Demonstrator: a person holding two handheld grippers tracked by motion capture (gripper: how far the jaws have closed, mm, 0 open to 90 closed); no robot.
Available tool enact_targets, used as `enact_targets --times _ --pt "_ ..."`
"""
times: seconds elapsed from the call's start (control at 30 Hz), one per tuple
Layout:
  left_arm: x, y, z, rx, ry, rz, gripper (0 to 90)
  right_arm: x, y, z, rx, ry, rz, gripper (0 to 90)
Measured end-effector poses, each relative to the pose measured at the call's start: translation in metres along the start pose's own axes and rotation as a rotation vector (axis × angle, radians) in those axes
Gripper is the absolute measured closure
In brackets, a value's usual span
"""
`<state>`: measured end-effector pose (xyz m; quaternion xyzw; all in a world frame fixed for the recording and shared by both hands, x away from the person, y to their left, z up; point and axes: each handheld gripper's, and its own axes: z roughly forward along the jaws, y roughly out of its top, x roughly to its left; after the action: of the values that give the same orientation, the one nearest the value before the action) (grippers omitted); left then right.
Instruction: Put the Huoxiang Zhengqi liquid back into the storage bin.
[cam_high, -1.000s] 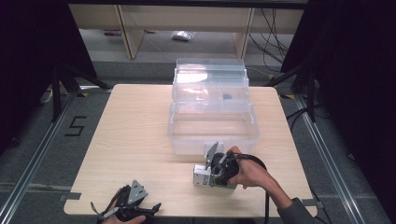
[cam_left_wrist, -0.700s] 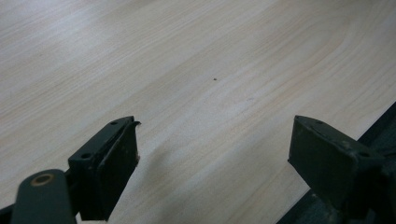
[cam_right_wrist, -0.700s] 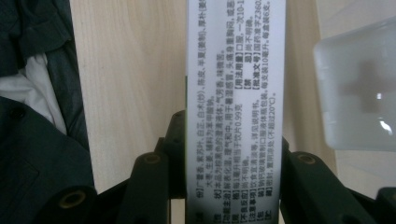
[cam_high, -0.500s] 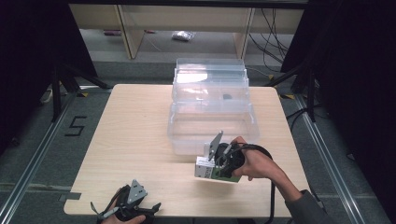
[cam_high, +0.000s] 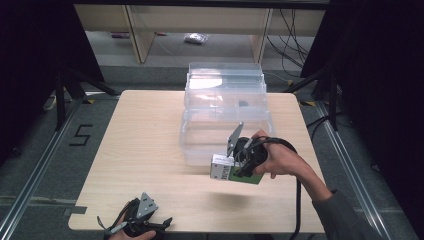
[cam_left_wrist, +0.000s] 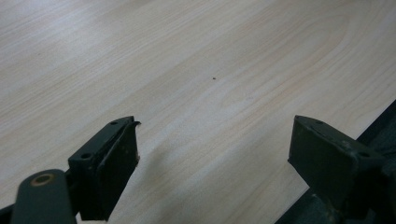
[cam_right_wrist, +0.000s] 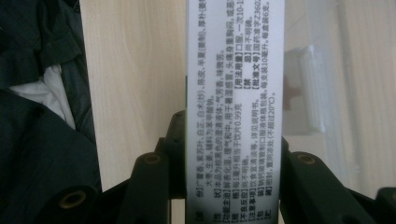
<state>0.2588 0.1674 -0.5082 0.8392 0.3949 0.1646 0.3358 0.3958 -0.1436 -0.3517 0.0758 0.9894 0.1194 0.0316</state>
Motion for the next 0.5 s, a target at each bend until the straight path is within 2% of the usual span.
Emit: enact_targets --times 0.03,0.1,0.23,0.27,0.3,0.33,0.37,0.4,0.5 --pt "0.0 0.0 -0.001 -0.002 0.003 0.003 15.1 -0.001 0.001 -0.001 0.0 0.002 -0.013 65.1" --pt "0.0 0.0 -0.001 -0.004 0.003 -0.003 15.1 -0.004 0.002 -0.006 0.004 -0.004 0.006 65.2" --pt "0.0 0.0 -0.001 -0.001 0.002 0.002 15.1 -0.011 0.004 -0.014 0.005 -0.01 -0.001 65.2" --pt "0.0 0.0 -0.001 0.002 -0.001 0.004 15.1 -0.011 0.005 -0.017 0.013 -0.021 0.022 65.2" --pt "0.0 0.0 0.0 0.0 0.0 0.008 15.1 -0.014 0.006 -0.019 0.01 -0.028 -0.01 65.2" --pt "0.0 0.0 -0.001 0.0 0.0 0.007 15.1 -0.015 0.006 -0.021 0.012 -0.026 0.005 65.2" --pt "0.0 0.001 -0.001 0.003 -0.005 0.01 15.1 -0.018 0.006 -0.022 0.005 -0.024 -0.01 65.2" --pt "0.0 0.0 -0.001 -0.002 0.0 0.004 15.1 -0.02 0.007 -0.024 0.011 -0.026 0.003 65.2" --pt "0.0 0.0 -0.001 -0.004 0.0 -0.002 15.1 -0.026 0.007 -0.028 0.01 -0.033 0.001 65.2"
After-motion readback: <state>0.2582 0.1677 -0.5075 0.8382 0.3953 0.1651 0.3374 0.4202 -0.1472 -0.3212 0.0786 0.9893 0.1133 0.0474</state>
